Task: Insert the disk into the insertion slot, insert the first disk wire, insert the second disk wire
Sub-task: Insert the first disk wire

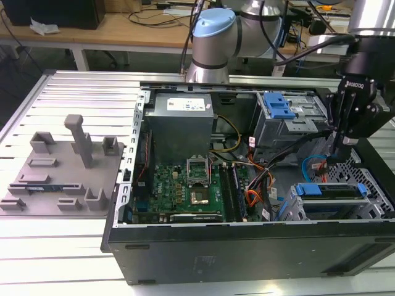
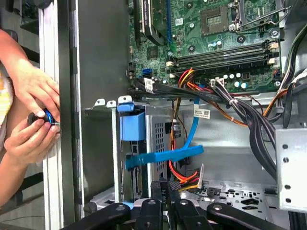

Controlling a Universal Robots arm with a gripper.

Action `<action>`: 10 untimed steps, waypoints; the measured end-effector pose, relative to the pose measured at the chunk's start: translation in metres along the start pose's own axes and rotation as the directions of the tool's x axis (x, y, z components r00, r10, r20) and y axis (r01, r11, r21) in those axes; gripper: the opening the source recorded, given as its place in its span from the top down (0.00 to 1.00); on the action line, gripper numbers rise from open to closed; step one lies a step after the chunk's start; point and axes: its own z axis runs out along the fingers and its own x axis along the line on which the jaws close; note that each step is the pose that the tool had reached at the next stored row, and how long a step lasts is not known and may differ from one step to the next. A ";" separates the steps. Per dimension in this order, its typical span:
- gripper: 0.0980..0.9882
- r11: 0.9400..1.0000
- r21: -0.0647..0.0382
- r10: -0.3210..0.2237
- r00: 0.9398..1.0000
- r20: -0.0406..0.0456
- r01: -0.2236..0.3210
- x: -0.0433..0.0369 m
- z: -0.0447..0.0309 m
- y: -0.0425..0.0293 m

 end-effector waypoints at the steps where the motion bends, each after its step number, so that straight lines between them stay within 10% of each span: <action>1: 0.93 1.000 -0.013 -0.007 1.000 0.000 0.007 0.0007 0.0004 -0.0021; 3: 0.93 1.000 -0.021 -0.011 1.000 0.016 0.011 0.0035 0.0017 -0.0030; 5: 0.93 1.000 -0.026 -0.015 0.999 0.050 0.016 0.0095 0.0045 -0.0036; 10: 0.93 0.999 -0.043 -0.023 0.997 0.073 0.026 0.0207 0.0079 -0.0045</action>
